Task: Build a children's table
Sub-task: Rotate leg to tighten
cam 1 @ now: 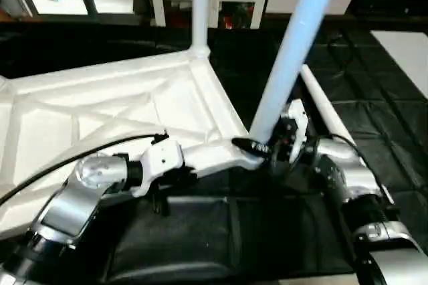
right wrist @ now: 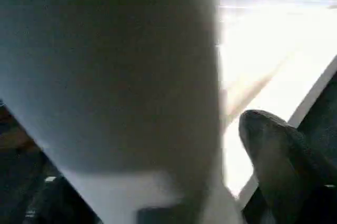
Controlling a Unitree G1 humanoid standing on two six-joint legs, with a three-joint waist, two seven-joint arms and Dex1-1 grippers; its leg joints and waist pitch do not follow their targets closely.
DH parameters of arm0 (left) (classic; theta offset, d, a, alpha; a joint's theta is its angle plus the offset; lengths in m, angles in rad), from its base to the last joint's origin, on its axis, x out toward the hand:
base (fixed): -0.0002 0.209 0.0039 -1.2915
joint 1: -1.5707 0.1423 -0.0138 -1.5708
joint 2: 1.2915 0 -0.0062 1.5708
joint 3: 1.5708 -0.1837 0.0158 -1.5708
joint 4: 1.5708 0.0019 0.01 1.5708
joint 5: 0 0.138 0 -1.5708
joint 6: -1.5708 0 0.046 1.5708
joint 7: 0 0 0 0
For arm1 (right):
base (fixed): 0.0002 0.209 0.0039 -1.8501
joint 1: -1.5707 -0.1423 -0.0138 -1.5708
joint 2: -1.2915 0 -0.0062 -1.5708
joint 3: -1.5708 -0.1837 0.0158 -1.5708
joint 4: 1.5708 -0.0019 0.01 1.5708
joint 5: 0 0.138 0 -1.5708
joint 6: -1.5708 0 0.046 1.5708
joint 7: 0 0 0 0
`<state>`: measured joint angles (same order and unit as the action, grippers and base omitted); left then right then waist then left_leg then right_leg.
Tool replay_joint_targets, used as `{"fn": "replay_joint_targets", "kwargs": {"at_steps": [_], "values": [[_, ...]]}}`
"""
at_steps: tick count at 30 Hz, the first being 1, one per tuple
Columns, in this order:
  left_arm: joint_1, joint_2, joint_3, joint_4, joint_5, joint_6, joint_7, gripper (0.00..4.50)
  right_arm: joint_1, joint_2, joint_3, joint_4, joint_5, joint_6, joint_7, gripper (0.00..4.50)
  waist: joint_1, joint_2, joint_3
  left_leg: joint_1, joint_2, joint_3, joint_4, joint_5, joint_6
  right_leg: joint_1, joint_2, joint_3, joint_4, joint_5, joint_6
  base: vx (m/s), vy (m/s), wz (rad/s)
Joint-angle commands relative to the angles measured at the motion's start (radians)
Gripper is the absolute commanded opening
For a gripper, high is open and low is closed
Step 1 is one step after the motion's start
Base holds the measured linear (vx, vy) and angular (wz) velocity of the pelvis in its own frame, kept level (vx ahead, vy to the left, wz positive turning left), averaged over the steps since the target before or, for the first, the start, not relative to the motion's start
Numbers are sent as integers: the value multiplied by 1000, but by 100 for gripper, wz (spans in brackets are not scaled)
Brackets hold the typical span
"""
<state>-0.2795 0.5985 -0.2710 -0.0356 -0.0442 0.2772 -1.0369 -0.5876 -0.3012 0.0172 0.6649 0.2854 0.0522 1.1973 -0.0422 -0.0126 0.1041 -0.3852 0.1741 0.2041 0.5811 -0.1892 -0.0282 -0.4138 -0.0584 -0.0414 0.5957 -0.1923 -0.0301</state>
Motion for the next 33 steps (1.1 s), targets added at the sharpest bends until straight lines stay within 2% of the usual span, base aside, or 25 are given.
{"fn": "replay_joint_targets", "kwargs": {"at_steps": [1, 7, 8, 10, 12, 13, 19, 20, 23, 24, 27, 28, 33], "values": [[37, 23, -32, 19, 16, 9, -45, 0, 1, -42, -25, -36, 37, 6, 25, 390, 3, 10, -59, 27, 70, -23, -63, -60, 149, 48, -76, 49, -43, 57, -311, 0, 0, 0], [29, 25, -26, 56, 11, -20, -27, 0, 10, -67, -25, -46, 61, 34, 111, 390, 6, 9, -56, 28, 70, -22, -63, -127, 117, 47, -76, 50, -52, -49, -300, 0, 0, 0], [28, 25, -26, 56, 11, -19, -27, 0, 11, -67, -27, -48, 62, 42, 116, 373, 6, 8, -55, 28, 70, -23, -64, -138, 110, 47, -76, 50, -53, -68, -298, 0, 0, 0], [25, 24, -27, 59, 12, -19, -27, 0, 12, -67, -29, -49, 61, 43, 115, 373, 5, 11, -55, 28, 69, -24, -64, -158, 97, 45, -77, 51, -56, -97, -293, 0, 0, 0], [20, 23, -29, 62, 13, -19, -27, 0, 17, -67, -23, -51, 61, 52, 120, 359, 4, 9, -57, 28, 68, -24, -62, -155, 93, 45, -76, 51, -55, -96, -293, 0, 0, 0], [18, 23, -30, 63, 13, -19, -28, 0, 20, -68, -19, -52, 62, 53, 123, 345, 5, 13, -57, 28, 68, -25, -62, -150, 93, 45, -76, 51, -54, -89, -293, 0, 0, 0], [11, 18, -40, 58, 9, -17, -36, 0, 36, -56, 9, -58, 55, 67, 133, 308, 7, 11, -60, 26, 68, -24, -58, -121, 110, 48, -76, 50, -49, -40, -304, 0, 0, 0], [10, 15, -42, 57, 9, -14, -35, 0, 35, -52, 12, -53, 50, 65, 126, 289, 7, 11, -60, 26, 68, -25, -58, -122, 110, 48, -75, 49, -48, -42, -305, 0, 0, 0], [9, 13, -46, 53, 9, -11, -35, 0, 32, -49, 18, -43, 36, 57, 106, 280, 8, 11, -59, 26, 68, -24, -58, -127, 108, 47, -76, 50, -49, -50, -305, 0, 0, 0], [10, 13, -46, 52, 8, -11, -35, 0, 31, -48, 16, -39, 33, 55, 99, 252, 8, 10, -58, 27, 68, -24, -58, -132, 105, 46, -76, 50, -50, -60, -303, 0, 0, 0], [10, 13, -47, 51, 9, -9, -34, 0, 30, -45, 17, -27, 18, 46, 74, 241, 7, 10, -59, 27, 67, -25, -58, -135, 99, 46, -75, 50, -49, -67, -300, 0, 0, 0], [9, 12, -48, 51, 10, -7, -32, 0, 31, -43, 17, -23, 9, 41, 58, 222, 8, 10, -59, 28, 68, -25, -58, -137, 97, 45, -76, 50, -50, -68, -299, 0, 0, 0], [0, -3, -54, 57, 19, 6, -7, 0, 30, -29, 15, 7, -24, 21, -30, 210, 2, 9, -52, 27, 67, -26, -61, -183, 78, 42, -77, 52, -57, -136, -285, 0, 0, 0]]}}
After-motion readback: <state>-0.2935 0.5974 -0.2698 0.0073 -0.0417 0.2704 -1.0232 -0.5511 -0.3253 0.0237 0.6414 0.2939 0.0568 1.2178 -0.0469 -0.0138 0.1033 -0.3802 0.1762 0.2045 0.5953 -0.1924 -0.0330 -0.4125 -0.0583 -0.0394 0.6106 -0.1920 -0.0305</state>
